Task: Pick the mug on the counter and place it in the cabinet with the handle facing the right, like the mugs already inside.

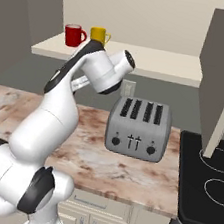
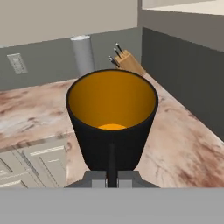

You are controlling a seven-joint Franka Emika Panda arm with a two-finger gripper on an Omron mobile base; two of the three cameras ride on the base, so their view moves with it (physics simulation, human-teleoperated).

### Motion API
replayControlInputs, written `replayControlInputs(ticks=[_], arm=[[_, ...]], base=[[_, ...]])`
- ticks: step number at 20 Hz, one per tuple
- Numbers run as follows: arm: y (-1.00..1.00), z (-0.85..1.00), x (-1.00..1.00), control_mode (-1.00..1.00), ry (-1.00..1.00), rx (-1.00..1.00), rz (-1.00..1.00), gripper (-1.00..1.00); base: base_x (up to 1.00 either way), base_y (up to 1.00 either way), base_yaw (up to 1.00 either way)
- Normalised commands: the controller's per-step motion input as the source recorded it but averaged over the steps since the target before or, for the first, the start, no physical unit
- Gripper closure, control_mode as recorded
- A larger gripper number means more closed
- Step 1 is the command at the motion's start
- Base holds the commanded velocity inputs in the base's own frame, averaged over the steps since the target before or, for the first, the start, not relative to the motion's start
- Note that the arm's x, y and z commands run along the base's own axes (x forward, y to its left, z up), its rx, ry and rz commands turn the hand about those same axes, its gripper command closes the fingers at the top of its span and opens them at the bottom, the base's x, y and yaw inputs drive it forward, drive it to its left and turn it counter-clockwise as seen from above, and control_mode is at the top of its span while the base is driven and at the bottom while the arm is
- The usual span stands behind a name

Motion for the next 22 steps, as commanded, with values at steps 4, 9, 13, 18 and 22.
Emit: replayControlInputs(ticks=[4,9,13,18,22], arm=[[-0.38,0.55,0.27,-1.00,0.13,0.00,0.01,1.00],[-0.28,0.18,0.16,-1.00,0.01,0.01,0.00,1.00],[-0.18,0.07,0.12,-1.00,0.00,0.07,0.01,1.00],[-0.08,0.37,0.34,-1.00,0.00,0.03,0.03,1.00],[-0.13,0.25,0.31,-1.00,-0.03,-0.01,0.04,1.00]], base=[[0.00,0.00,0.00],[0.00,0.00,0.00],[0.00,0.00,0.00],[0.00,0.00,0.00],[0.00,0.00,0.00]])
